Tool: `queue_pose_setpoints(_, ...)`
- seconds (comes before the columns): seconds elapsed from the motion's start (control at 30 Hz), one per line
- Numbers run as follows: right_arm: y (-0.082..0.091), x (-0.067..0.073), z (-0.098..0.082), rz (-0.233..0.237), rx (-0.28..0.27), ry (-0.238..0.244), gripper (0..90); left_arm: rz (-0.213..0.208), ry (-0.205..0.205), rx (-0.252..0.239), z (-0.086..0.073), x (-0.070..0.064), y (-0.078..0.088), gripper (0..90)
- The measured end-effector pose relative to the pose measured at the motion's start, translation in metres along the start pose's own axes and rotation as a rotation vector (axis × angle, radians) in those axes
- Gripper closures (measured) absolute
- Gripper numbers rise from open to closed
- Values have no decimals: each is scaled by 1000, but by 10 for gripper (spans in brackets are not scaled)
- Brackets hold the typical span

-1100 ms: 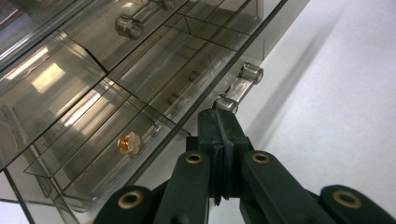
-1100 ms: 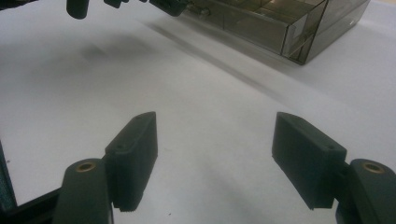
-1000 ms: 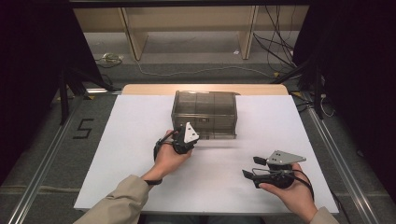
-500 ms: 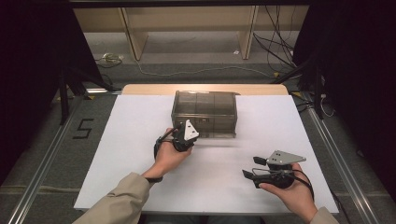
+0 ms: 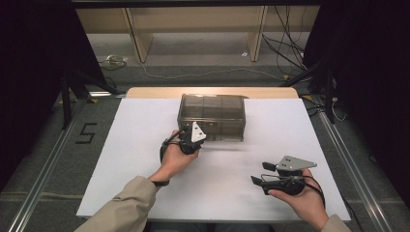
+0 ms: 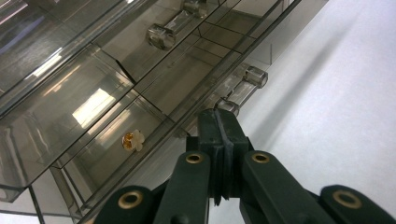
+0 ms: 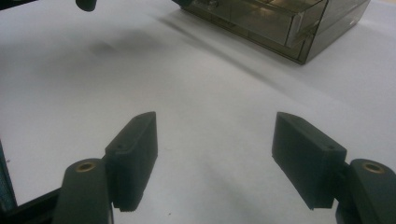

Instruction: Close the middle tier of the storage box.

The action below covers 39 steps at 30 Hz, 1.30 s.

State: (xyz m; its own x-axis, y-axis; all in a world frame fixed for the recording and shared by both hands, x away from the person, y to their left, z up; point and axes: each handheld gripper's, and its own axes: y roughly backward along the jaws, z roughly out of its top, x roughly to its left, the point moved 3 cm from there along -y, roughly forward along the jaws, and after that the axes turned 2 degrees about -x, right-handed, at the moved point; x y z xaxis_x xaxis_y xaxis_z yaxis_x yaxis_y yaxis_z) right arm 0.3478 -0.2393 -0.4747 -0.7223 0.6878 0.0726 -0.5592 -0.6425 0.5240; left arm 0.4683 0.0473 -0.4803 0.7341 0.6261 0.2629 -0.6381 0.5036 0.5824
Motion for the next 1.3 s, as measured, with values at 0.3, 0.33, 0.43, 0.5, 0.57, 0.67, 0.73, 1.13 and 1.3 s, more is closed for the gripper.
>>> queue_pose_setpoints(0.3,0,0,0,2,0,3,322,5,-8,8,3,3,-3,900)
queue_pose_setpoints(0.33,0,0,0,2,1,0,322,6,-7,7,3,3,-4,900)
queue_pose_setpoints(0.43,0,0,0,2,-1,0,322,8,-10,11,4,4,-5,900)
queue_pose_setpoints(0.5,-1,0,0,3,0,-1,322,10,-6,10,5,5,-6,900)
queue_pose_setpoints(0.57,-1,0,0,4,0,-2,321,9,-8,14,6,6,-7,900)
queue_pose_setpoints(0.67,-1,0,0,3,0,-4,322,11,-3,11,6,7,-8,900)
queue_pose_setpoints(0.73,0,0,0,3,-2,-4,322,15,-8,12,7,8,-9,900)
queue_pose_setpoints(1.13,0,-1,0,1,-1,-2,322,33,1,14,9,14,-16,900)
queue_pose_setpoints(1.3,0,-1,0,1,-1,-2,322,42,-1,20,11,17,-18,900)
